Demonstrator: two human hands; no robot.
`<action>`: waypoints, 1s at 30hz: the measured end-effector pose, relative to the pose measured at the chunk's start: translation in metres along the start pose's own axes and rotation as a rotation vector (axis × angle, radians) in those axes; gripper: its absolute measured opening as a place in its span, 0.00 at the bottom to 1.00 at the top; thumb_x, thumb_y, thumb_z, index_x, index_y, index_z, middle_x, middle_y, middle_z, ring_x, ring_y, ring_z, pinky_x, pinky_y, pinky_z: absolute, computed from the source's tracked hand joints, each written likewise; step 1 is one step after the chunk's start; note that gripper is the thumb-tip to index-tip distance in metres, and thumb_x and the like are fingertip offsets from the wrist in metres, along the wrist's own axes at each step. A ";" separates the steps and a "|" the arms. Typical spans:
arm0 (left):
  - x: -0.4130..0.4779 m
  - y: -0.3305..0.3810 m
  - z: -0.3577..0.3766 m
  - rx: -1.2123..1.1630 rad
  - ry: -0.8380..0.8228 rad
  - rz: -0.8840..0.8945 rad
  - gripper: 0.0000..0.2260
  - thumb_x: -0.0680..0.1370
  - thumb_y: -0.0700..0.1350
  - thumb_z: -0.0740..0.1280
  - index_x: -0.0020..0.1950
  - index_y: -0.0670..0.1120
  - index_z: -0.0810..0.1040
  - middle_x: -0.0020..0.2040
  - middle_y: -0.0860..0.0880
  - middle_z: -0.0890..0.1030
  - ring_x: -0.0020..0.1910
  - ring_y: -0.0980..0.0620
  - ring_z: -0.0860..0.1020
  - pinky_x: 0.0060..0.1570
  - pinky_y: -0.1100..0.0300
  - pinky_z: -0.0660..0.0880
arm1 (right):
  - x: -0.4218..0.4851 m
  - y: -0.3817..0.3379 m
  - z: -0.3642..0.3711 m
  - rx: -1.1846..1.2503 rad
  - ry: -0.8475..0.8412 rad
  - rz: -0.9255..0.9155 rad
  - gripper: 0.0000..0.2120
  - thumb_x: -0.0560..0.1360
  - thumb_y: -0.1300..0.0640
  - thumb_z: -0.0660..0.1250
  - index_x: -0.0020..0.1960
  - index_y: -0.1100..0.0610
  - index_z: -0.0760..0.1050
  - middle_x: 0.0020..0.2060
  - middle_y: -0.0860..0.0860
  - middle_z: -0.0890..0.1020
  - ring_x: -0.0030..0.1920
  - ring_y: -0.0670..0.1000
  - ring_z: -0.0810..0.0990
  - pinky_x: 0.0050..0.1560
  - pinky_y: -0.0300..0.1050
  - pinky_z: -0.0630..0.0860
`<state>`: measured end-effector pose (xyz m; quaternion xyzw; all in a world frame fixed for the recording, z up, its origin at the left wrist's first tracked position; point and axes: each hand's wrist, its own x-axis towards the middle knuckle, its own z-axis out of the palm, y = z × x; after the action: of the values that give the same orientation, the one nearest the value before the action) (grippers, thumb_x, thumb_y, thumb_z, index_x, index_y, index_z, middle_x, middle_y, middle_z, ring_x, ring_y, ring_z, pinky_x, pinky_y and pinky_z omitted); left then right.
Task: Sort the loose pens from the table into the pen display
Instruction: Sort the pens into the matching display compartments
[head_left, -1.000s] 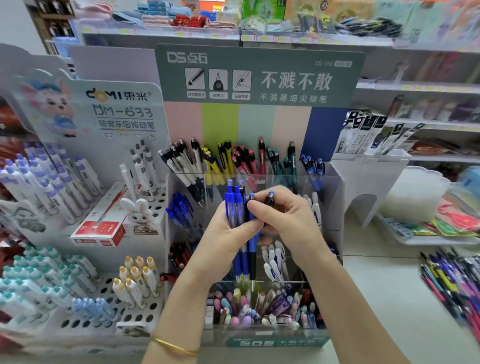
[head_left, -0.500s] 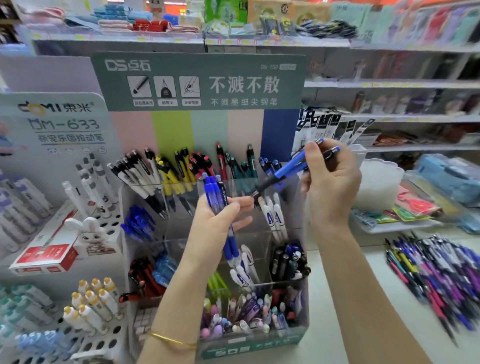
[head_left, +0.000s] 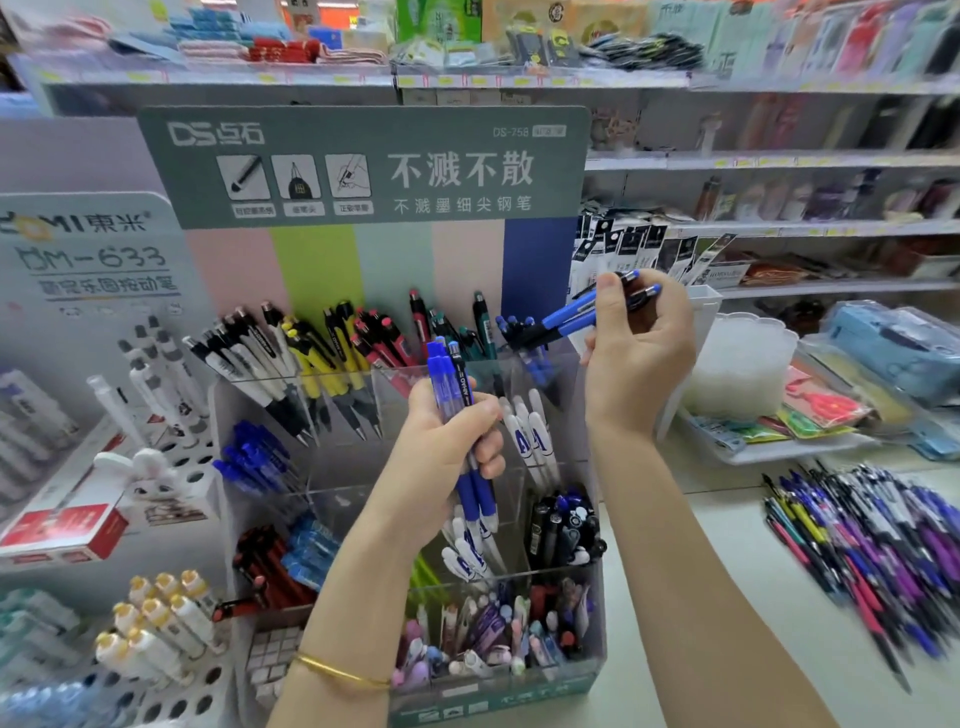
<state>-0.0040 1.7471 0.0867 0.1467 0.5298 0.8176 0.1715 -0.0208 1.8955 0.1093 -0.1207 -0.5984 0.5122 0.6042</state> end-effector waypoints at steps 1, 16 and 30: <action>0.000 0.000 0.000 -0.004 -0.007 -0.003 0.11 0.80 0.31 0.59 0.53 0.46 0.62 0.38 0.47 0.71 0.27 0.55 0.66 0.25 0.64 0.67 | 0.002 0.004 0.000 -0.008 -0.003 -0.008 0.03 0.72 0.43 0.67 0.43 0.35 0.73 0.38 0.53 0.80 0.35 0.61 0.79 0.38 0.55 0.79; 0.000 0.001 -0.006 -0.074 -0.056 0.019 0.10 0.77 0.35 0.63 0.57 0.40 0.70 0.37 0.47 0.80 0.33 0.52 0.75 0.36 0.60 0.74 | 0.009 -0.009 0.010 -0.289 -0.213 -0.412 0.05 0.74 0.62 0.69 0.46 0.65 0.77 0.38 0.49 0.76 0.38 0.40 0.67 0.41 0.23 0.64; 0.001 -0.003 -0.014 -0.112 -0.149 0.013 0.14 0.73 0.39 0.65 0.58 0.39 0.72 0.38 0.49 0.75 0.29 0.57 0.69 0.27 0.65 0.69 | 0.014 -0.001 0.022 -0.742 -0.783 -0.052 0.15 0.73 0.60 0.72 0.54 0.62 0.70 0.48 0.59 0.79 0.48 0.60 0.78 0.44 0.48 0.74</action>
<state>-0.0100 1.7371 0.0787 0.2006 0.4681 0.8338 0.2132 -0.0423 1.8955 0.1246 -0.1114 -0.9223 0.2580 0.2651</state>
